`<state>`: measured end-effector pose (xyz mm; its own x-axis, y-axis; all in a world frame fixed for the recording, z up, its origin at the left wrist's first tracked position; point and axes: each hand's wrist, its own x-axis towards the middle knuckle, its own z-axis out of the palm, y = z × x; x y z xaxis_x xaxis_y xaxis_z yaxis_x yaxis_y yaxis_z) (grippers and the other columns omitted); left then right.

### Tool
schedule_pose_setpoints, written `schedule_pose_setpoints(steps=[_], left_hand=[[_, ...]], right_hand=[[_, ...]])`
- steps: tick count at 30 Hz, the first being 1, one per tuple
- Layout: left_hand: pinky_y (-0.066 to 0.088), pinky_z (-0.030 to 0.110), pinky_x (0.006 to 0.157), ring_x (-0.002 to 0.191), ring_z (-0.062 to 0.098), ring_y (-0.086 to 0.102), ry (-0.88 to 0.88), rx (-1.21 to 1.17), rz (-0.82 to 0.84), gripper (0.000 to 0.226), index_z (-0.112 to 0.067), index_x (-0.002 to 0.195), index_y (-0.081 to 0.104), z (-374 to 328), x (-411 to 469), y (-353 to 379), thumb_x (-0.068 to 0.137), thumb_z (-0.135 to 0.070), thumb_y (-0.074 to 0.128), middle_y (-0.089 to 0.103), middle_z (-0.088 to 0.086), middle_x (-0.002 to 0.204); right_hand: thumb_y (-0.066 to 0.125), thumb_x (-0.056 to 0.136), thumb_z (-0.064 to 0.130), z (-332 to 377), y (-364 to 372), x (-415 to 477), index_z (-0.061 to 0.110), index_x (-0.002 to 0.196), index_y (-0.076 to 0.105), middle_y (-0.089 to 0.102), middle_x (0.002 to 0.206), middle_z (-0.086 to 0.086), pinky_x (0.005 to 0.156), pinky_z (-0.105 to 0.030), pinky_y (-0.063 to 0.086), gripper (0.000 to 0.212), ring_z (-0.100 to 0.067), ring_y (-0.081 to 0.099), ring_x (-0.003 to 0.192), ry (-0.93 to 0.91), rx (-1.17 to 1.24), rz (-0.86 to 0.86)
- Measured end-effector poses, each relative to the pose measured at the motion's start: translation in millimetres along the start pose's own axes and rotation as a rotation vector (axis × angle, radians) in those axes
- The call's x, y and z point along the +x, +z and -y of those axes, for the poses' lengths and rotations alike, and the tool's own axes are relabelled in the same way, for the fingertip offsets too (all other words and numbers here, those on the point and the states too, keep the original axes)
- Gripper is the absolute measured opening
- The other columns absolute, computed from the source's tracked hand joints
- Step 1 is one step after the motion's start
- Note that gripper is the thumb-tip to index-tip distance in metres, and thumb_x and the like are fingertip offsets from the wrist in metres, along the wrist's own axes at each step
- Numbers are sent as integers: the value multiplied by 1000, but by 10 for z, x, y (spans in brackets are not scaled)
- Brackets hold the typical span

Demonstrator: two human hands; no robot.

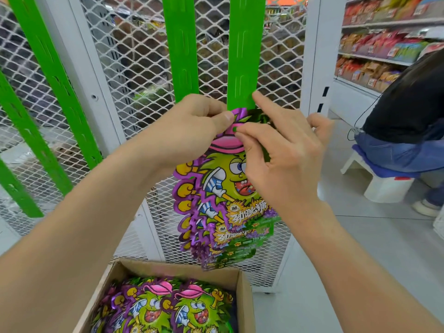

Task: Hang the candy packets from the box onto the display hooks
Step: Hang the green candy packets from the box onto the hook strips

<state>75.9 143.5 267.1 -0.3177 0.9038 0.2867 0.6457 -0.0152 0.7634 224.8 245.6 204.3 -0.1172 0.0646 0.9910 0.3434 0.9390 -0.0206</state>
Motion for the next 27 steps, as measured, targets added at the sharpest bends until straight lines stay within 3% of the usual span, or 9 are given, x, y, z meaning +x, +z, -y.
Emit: schedule_pose_setpoints(steps=[3,6,10,13,17,19,21,23,27], left_hand=[[46,46,78,79,23,51,3,-34,24,43,-6,99,69,8,-18,8,102,-45,54,57,7,88],[55,58,89,81,23,54,-9,-59,-2,56,2,98,62,-25,-13,11,97,-54,56,56,6,93],[47,47,87,80,24,53,11,-54,-15,90,8,108,59,-87,-13,-40,92,-79,45,63,9,90],[46,60,107,86,24,52,24,-70,21,88,10,109,57,-81,0,-50,96,-76,46,62,11,91],[45,42,116,96,19,65,-11,-83,21,78,4,114,64,-77,23,-47,95,-70,48,59,1,105],[44,45,118,117,15,71,-24,-88,19,62,-19,117,77,-87,10,-42,99,-71,49,74,-4,119],[48,49,115,116,10,70,-13,-90,36,56,-27,120,78,-106,-21,-46,101,-72,48,77,-8,119],[53,55,104,99,19,65,1,-91,39,70,-15,113,74,-117,-36,-48,95,-78,50,70,2,103],[39,45,72,76,29,47,34,-67,-25,81,7,107,60,-103,-18,-55,93,-72,52,57,10,92]], right_hand=[[76,97,24,28,-9,-26,25,89,84,73,126,-1,87,-44,34,11,-21,71,92,25,7,-2],[74,99,24,41,-22,-7,24,89,84,75,118,2,87,-42,33,14,-20,72,91,26,0,-35],[72,101,25,42,-45,51,23,88,84,78,115,7,85,-45,34,17,-19,74,94,6,-16,-103],[72,101,25,39,-55,63,23,89,84,78,115,7,85,-46,34,17,-19,75,95,-6,-26,-116],[71,102,26,48,-69,89,23,89,84,77,115,6,83,-47,34,18,-18,74,94,-4,-38,-126],[71,102,26,58,-82,97,24,88,84,76,113,4,82,-47,34,19,-18,72,89,7,-38,-127],[70,103,25,70,-84,90,24,88,83,76,112,4,82,-47,33,20,-18,71,86,18,-41,-114],[70,103,25,82,-78,80,24,89,83,76,111,6,84,-45,32,20,-17,72,90,21,-36,-99],[70,102,23,93,-86,82,23,89,83,78,110,10,85,-45,32,18,-15,73,94,8,-29,-98]])
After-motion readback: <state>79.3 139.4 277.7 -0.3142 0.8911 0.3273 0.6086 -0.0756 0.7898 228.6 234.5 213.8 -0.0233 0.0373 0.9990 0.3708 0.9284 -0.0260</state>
